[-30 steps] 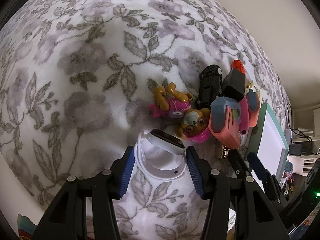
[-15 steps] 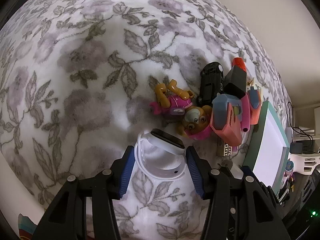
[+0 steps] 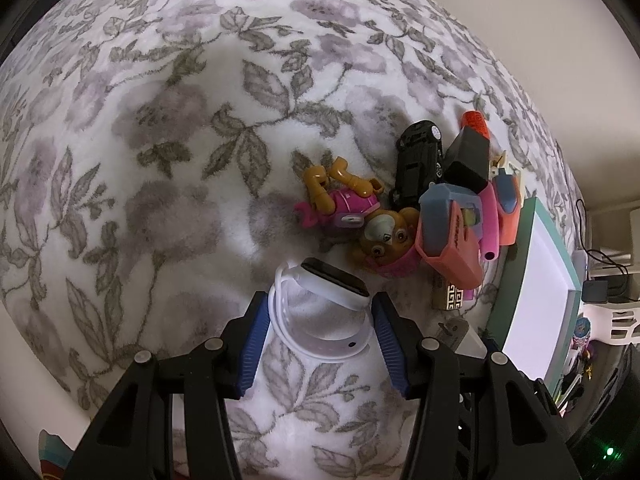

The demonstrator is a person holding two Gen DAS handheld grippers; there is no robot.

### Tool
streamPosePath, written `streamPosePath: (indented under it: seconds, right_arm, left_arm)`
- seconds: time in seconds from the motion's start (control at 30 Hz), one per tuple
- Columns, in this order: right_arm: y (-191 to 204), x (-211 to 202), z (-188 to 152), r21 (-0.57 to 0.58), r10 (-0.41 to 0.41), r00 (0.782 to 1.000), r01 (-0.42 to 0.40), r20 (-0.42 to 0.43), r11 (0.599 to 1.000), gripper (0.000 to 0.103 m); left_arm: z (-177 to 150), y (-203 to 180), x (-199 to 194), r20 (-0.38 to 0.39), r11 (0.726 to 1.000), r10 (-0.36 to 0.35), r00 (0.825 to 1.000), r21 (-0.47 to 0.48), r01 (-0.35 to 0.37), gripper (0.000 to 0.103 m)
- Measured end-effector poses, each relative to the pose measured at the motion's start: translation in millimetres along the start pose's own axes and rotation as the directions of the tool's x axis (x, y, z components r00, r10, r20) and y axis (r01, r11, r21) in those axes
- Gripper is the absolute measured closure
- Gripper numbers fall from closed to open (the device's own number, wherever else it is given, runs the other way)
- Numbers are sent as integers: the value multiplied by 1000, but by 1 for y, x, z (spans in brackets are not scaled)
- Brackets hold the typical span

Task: Organize rigid objects
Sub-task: 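Carry the watch band with the left tool while the right tool carries the plug over the tray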

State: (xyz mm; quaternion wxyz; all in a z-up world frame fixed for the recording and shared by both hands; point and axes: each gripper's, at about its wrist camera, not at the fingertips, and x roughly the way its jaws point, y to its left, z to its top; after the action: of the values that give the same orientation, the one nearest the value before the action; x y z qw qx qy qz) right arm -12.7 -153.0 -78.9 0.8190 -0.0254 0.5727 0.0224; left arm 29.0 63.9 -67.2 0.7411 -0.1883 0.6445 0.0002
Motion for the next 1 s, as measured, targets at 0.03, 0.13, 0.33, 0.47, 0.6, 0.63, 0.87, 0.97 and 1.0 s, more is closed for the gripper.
streamPosePath:
  seconds: [0.03, 0.13, 0.33, 0.47, 0.6, 0.63, 0.87, 0.97, 1.0]
  right_arm:
    - [-1, -1, 1, 4, 3, 1000, -3, -2, 1000, 43]
    - [-8, -7, 2, 38, 24, 1000, -24, 9, 999, 43]
    - [-25, -32, 7, 114, 60, 995, -68, 74, 991, 43]
    - [-40, -46, 11, 160, 46, 993, -64, 111, 985, 43]
    - [-58, -53, 16, 210, 49, 990, -77, 133, 975, 43]
    - [-63, -55, 17, 221, 43, 989, -74, 139, 972, 43]
    - [-117, -55, 21, 331, -64, 990, 18, 127, 944, 43]
    - [-145, -49, 19, 379, -120, 988, 76, 93, 922, 43]
    - [-152, -47, 17, 393, -123, 989, 81, 85, 916, 43]
  left_arm:
    - [0, 0, -3, 5, 1000, -2, 1000, 3, 2, 49]
    - [0, -4, -11, 32, 1000, -7, 999, 18, 7, 49]
    - [3, -16, -26, 82, 999, -24, 996, 48, 20, 49]
    - [1, -26, -33, 106, 996, -31, 994, 83, 22, 49]
    - [-1, -37, -34, 101, 994, -32, 994, 108, 21, 49]
    - [-2, -41, -34, 97, 993, -30, 995, 116, 19, 49]
    - [-1, -91, -33, 92, 978, -31, 995, 208, 12, 49]
    - [-2, -118, -28, 81, 967, -33, 996, 256, 11, 49]
    - [-2, -127, -27, 77, 963, -35, 996, 270, 13, 49]
